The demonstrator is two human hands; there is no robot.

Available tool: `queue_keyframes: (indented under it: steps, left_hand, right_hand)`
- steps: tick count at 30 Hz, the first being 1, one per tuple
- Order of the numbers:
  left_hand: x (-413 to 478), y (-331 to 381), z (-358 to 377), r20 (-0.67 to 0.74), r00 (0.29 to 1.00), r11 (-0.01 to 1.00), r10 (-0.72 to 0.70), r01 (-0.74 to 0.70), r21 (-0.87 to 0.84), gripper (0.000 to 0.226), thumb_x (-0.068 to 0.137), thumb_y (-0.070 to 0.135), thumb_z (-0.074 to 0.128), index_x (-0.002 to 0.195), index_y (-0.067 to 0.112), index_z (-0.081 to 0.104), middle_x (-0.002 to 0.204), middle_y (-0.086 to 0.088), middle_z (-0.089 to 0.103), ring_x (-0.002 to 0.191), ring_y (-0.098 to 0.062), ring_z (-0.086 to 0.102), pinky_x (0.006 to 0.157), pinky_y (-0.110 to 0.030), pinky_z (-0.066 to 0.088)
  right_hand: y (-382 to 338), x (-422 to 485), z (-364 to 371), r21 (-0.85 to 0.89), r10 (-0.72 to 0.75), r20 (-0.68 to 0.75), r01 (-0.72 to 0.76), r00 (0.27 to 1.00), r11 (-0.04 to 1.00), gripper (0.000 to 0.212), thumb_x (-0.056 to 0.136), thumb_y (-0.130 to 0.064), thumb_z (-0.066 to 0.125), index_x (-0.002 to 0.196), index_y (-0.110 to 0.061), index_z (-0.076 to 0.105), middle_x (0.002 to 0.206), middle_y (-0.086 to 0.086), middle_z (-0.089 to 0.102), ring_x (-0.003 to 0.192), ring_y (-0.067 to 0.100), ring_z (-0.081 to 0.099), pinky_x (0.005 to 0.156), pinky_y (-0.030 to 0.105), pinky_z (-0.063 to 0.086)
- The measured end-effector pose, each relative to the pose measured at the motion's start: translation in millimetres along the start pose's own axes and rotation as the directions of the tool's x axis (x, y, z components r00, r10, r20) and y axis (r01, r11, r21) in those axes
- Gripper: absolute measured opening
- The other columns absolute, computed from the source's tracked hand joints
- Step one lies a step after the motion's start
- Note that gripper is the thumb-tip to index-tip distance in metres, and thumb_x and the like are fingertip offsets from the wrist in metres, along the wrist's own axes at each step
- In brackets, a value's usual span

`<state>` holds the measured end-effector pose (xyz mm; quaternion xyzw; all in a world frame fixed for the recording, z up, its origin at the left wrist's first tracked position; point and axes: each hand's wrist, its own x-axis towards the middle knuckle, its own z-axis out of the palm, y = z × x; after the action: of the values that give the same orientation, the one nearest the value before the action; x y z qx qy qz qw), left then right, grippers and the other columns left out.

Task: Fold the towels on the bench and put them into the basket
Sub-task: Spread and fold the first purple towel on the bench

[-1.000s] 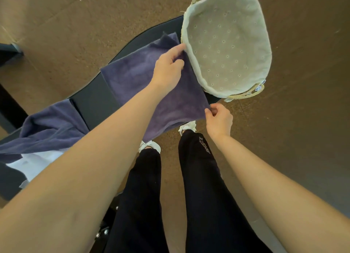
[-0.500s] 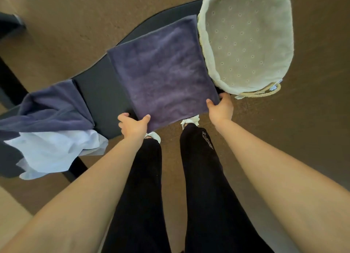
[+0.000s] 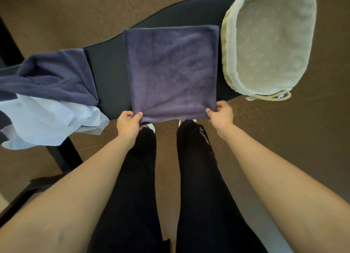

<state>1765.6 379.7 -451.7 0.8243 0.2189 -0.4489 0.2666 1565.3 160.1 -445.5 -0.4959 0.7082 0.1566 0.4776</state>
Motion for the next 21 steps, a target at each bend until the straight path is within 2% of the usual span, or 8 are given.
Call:
queue_keyframes:
  steps: [2,4,8,12,14,16,19,21]
  left_hand:
    - [-3,-7,-16,-0.003,1.0,1.0,-0.003,0.003,-0.009,0.02,0.097,0.026,0.07,0.101,0.01,0.058,0.097,-0.009,0.068,0.069,-0.021,0.072,0.067,-0.034,0.06]
    - [-8,-9,-32,-0.016,1.0,1.0,-0.005,0.005,0.007,0.024,0.098,0.028,0.069,0.109,0.01,0.058,0.098,-0.008,0.068,0.064,-0.018,0.07,0.061,-0.028,0.057]
    - [-20,-3,-60,-0.027,0.999,0.999,0.037,-0.037,-0.026,0.027,0.097,0.03,0.071,0.108,0.01,0.056,0.082,-0.008,0.065,0.051,-0.009,0.055,0.046,-0.015,0.045]
    - [-23,25,-78,-0.006,0.996,0.991,0.091,-0.091,-0.101,0.029,0.096,0.03,0.072,0.113,0.015,0.054,0.078,-0.006,0.068,0.049,-0.006,0.058,0.051,-0.019,0.045]
    - [-19,47,-83,0.034,0.99,0.975,0.135,-0.127,-0.18,0.02,0.098,0.024,0.069,0.11,0.019,0.054,0.078,-0.006,0.071,0.048,-0.006,0.057,0.047,-0.019,0.042]
    - [-15,72,-83,0.084,0.981,0.947,0.177,-0.147,-0.284,0.013,0.101,0.018,0.066,0.106,0.024,0.056,0.072,0.002,0.072,0.049,-0.007,0.057,0.044,-0.017,0.038]
    - [-5,107,-79,0.162,0.962,0.906,0.221,-0.14,-0.4,0.01,0.103,0.017,0.062,0.106,0.026,0.063,0.072,0.006,0.073,0.056,-0.007,0.058,0.048,-0.016,0.04]
    - [4,127,-71,0.196,0.957,0.892,0.216,-0.112,-0.439,0.007,0.103,0.02,0.062,0.106,0.024,0.068,0.077,0.004,0.075,0.058,-0.006,0.06,0.052,-0.017,0.043]
  right_hand:
    - [3,-14,8,0.051,0.024,0.051,-0.027,0.998,0.998,0.022,0.095,-0.012,0.07,0.109,-0.021,0.055,0.104,0.002,0.066,0.099,0.024,0.069,0.084,0.041,0.062]
    - [5,-31,14,0.057,0.027,0.087,-0.032,0.996,0.998,0.026,0.098,-0.014,0.066,0.121,-0.019,0.055,0.106,0.001,0.065,0.1,0.022,0.069,0.077,0.034,0.062]
    - [6,-58,17,0.031,-0.004,0.097,0.001,0.995,1.0,0.043,0.1,-0.014,0.064,0.14,-0.019,0.049,0.105,0.005,0.068,0.09,0.018,0.072,0.073,0.032,0.064]
    - [-16,-72,8,0.234,0.036,0.069,-0.051,0.997,0.971,0.05,0.1,-0.015,0.065,0.145,-0.025,0.047,0.106,0.007,0.069,0.081,0.017,0.072,0.066,0.026,0.06]
    - [-38,-73,4,0.427,0.092,0.084,-0.119,0.992,0.896,0.038,0.1,-0.012,0.064,0.135,-0.025,0.059,0.106,0.008,0.071,0.07,0.014,0.067,0.064,0.026,0.058]
    - [-62,-71,1,0.585,0.136,0.131,-0.187,0.982,0.789,0.024,0.1,-0.009,0.062,0.12,-0.018,0.071,0.103,0.009,0.07,0.066,0.012,0.063,0.064,0.025,0.057]
    - [-94,-58,-1,0.75,0.162,0.197,-0.255,0.967,0.61,0.018,0.101,-0.007,0.06,0.114,-0.008,0.072,0.101,0.01,0.067,0.077,0.015,0.064,0.069,0.024,0.057]
    - [-111,-43,0,0.821,0.179,0.228,-0.288,0.957,0.494,0.019,0.099,-0.006,0.063,0.117,-0.004,0.07,0.107,0.013,0.067,0.086,0.019,0.067,0.067,0.023,0.058]
